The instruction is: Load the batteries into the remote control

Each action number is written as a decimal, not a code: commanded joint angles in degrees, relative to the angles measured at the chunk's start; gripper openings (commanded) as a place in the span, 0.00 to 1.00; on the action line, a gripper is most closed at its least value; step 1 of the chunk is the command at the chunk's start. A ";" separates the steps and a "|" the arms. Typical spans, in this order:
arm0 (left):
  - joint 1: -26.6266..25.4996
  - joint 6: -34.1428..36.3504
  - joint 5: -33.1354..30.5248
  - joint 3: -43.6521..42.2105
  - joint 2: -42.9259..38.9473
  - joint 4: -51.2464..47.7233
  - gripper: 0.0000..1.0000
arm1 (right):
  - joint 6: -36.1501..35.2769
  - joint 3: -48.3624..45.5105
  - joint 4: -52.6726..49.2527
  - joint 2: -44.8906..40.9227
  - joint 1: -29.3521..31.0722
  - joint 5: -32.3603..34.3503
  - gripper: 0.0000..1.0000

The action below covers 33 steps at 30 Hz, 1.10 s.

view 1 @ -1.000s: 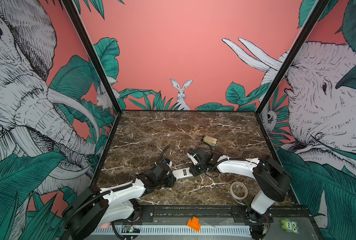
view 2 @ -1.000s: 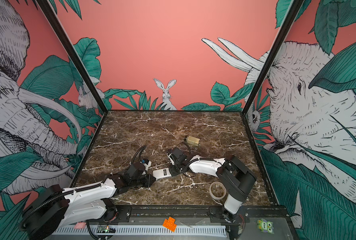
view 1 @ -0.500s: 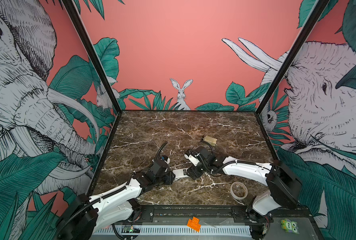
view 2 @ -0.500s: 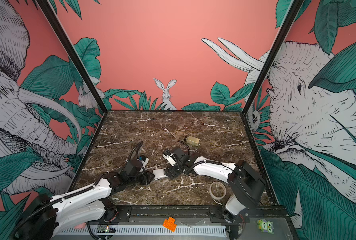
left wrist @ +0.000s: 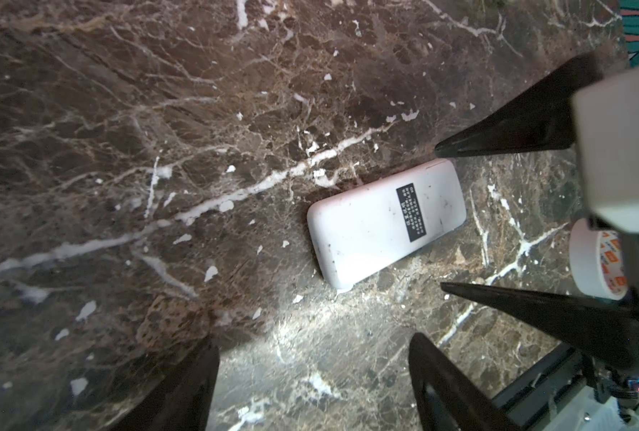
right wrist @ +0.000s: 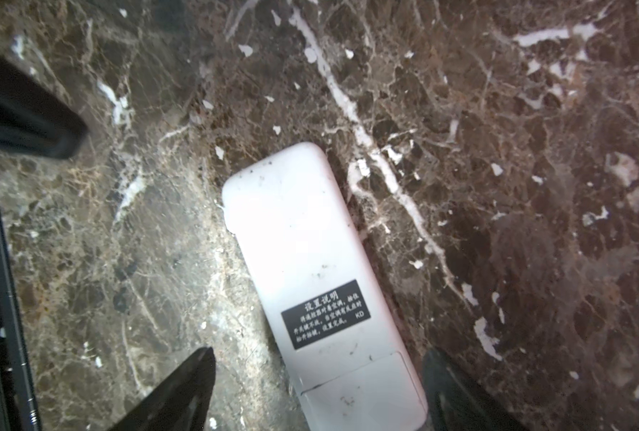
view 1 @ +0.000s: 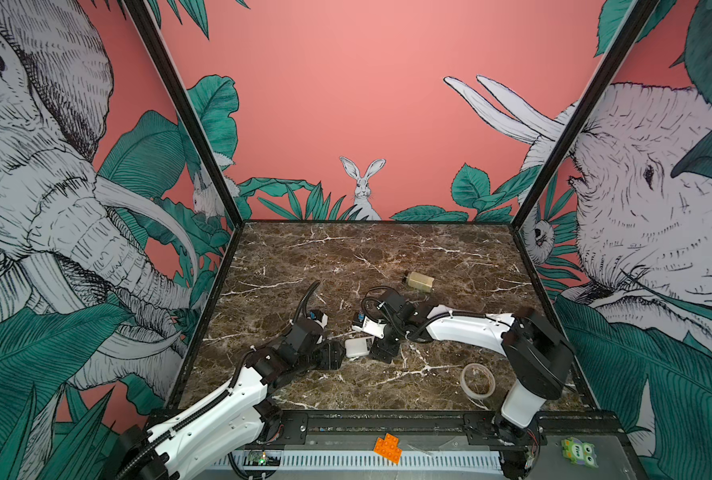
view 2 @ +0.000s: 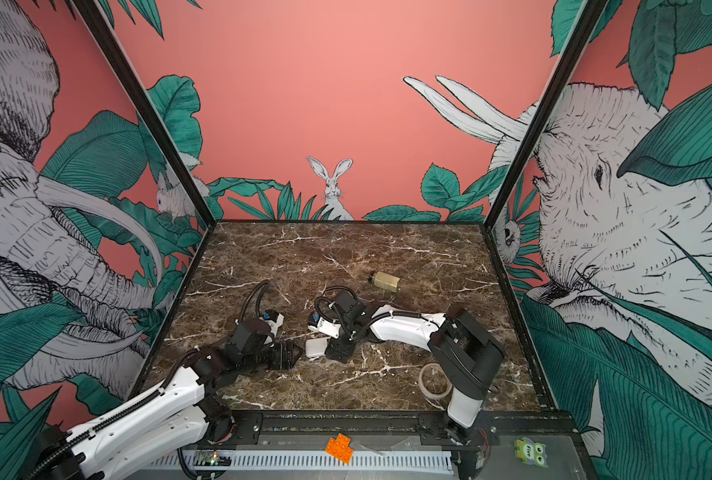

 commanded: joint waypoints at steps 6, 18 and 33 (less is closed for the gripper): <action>2.21 1.33 1.22 1.60 -1.81 -3.32 0.88 | -7.38 3.47 -4.57 4.04 -0.22 1.63 0.84; 2.41 2.84 2.05 1.81 -3.60 -2.32 0.89 | -8.90 5.31 -6.91 7.67 -0.50 2.40 0.80; 2.40 5.49 1.65 5.99 -2.44 -3.17 0.89 | -8.62 5.25 -7.44 7.75 -1.40 2.68 0.44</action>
